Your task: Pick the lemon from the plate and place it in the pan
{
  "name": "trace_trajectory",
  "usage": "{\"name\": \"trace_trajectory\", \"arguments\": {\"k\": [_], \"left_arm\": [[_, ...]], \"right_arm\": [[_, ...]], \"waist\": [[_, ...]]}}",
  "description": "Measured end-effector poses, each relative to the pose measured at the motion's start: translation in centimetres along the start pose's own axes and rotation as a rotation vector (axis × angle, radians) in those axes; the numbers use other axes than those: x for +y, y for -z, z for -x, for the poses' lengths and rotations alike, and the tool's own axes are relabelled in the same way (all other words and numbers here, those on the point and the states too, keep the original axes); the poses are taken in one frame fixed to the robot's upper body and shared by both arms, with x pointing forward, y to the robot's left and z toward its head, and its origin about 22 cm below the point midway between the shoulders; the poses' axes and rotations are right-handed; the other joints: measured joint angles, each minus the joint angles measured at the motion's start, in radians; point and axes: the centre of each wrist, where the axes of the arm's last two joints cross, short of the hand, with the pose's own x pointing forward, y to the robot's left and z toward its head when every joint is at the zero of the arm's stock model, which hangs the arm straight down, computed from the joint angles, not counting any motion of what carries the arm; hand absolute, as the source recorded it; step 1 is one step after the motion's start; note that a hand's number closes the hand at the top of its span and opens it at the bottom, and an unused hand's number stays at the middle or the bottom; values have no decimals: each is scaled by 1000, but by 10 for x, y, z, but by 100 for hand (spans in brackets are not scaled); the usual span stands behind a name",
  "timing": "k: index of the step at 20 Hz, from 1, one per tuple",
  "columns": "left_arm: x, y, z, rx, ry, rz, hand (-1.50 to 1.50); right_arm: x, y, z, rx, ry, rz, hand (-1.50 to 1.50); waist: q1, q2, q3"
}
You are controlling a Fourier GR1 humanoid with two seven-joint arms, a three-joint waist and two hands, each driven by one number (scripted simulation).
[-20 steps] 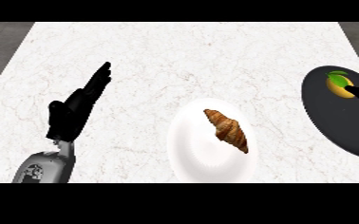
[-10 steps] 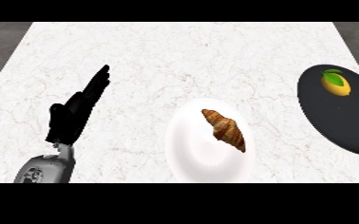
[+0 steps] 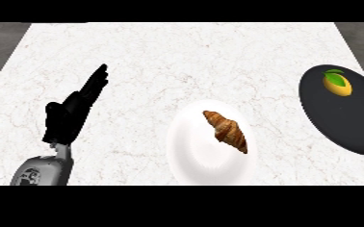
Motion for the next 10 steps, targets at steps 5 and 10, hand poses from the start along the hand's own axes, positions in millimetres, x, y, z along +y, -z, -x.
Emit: {"name": "trace_trajectory", "arguments": {"k": [5, 10], "left_arm": [[4, -2, 2, 7, 2, -6, 0], [2, -1, 2, 3, -1, -7, 0]], "right_arm": [[-12, -26, 4, -10, 8, -11, -150], [-6, -54, 14, -15, 4, -5, -150]], "waist": [[-4, -1, -1], [-3, -1, -1]]}}
